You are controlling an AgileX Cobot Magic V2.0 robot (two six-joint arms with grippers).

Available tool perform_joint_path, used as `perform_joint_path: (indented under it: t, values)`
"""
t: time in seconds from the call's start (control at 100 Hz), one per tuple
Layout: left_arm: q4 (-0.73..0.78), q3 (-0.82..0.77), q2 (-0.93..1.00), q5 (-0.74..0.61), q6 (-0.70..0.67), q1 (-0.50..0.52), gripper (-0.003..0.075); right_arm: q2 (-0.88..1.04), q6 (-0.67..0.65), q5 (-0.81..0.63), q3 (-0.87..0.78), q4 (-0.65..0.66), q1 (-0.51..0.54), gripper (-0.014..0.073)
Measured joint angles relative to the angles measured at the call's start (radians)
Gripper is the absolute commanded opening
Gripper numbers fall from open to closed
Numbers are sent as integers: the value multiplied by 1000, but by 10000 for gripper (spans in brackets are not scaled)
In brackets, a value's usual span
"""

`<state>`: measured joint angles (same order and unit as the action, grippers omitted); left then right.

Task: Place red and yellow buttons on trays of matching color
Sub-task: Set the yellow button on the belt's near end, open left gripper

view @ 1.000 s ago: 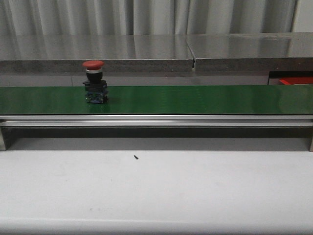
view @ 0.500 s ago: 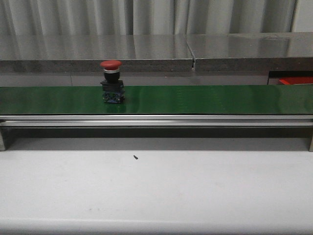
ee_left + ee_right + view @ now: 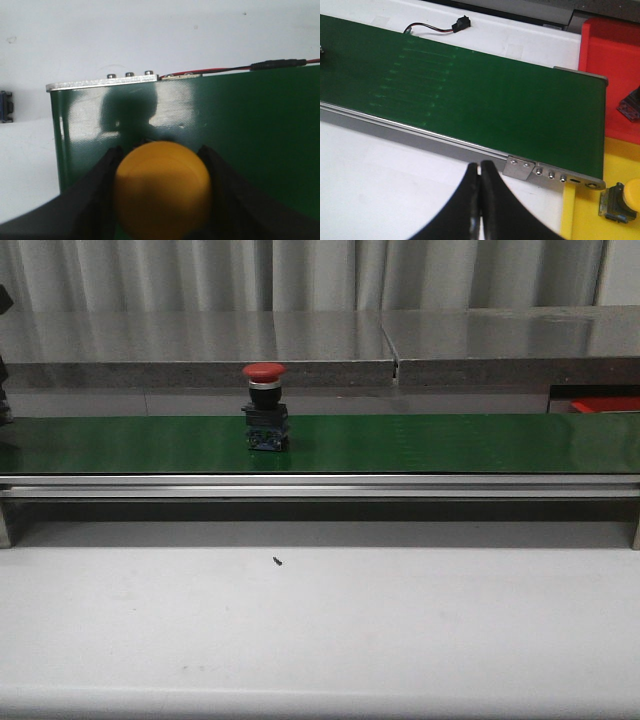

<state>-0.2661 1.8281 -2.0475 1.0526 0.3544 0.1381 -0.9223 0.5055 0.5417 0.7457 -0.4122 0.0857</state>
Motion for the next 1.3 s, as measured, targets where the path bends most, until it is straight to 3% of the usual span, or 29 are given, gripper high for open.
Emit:
perform_joint_path:
  t: [0.49, 0.58, 0.75, 0.85, 1.3]
  values:
    - [6, -9, 0, -13, 0, 0, -7, 0, 0, 0, 0, 0, 0, -67]
    - [8, -10, 0, -13, 0, 0, 76, 0, 0, 0, 0, 0, 0, -67]
    - [8, -11, 0, -5, 0, 0, 379, 0, 0, 0, 0, 0, 0, -67]
    - [8, -13, 0, -4, 0, 0, 484, 0, 0, 0, 0, 0, 0, -67]
    - [-11, -10, 10, 6, 0, -10, 506, 0, 0, 0, 0, 0, 0, -67]
